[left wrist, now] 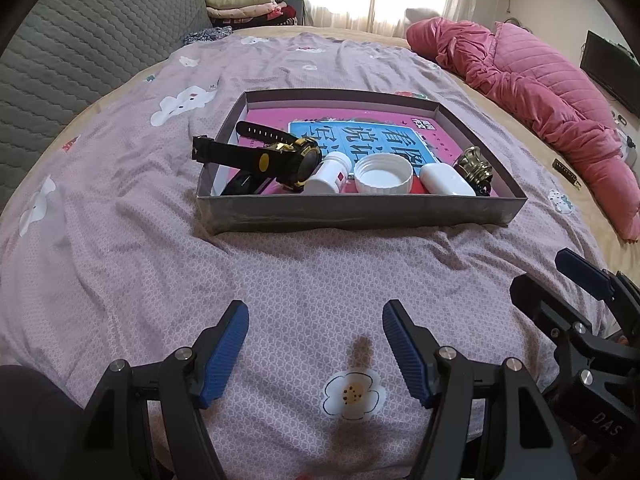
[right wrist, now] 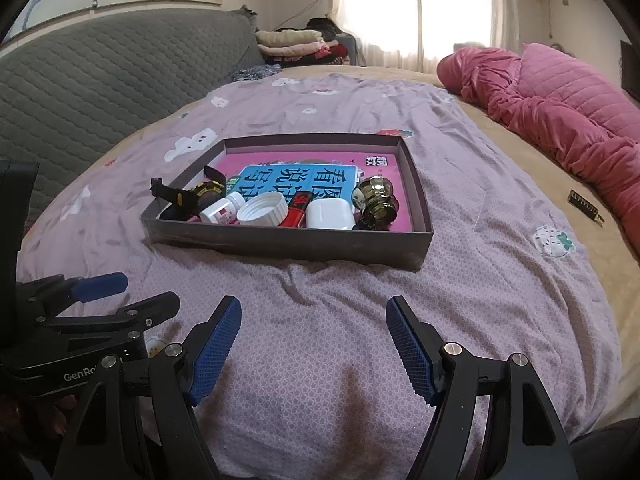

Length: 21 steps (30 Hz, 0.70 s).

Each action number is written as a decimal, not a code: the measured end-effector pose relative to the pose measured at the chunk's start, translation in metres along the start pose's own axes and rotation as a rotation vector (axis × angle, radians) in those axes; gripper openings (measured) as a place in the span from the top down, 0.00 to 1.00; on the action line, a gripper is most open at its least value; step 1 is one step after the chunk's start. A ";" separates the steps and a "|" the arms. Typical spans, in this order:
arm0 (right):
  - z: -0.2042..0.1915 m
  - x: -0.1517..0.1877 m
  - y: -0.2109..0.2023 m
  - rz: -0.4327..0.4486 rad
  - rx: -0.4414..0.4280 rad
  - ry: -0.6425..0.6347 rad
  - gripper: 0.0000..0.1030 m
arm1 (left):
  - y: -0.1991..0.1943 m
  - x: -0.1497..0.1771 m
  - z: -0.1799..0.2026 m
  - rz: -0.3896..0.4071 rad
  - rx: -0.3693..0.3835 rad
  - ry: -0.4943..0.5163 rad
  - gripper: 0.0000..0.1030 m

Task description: Organize rigid objects

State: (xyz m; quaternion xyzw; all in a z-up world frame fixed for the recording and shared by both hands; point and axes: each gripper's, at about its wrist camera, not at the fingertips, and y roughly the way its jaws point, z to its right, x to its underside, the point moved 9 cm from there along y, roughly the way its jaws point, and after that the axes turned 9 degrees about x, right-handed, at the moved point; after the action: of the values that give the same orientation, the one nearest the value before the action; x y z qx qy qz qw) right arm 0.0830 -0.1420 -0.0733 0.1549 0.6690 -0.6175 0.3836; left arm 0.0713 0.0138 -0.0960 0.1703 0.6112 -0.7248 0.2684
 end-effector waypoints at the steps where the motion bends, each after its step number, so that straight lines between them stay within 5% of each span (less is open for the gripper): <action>1: 0.000 0.000 0.000 -0.001 0.001 0.000 0.26 | 0.000 0.000 0.000 0.000 -0.001 -0.001 0.33; 21: 0.000 0.001 0.001 -0.002 0.009 -0.003 0.26 | 0.004 0.000 -0.011 -0.023 -0.021 -0.022 0.33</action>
State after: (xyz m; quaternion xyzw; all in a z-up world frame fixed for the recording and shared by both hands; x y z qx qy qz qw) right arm 0.0832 -0.1425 -0.0744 0.1549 0.6658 -0.6210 0.3835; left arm 0.0724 0.0239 -0.1016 0.1524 0.6178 -0.7231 0.2688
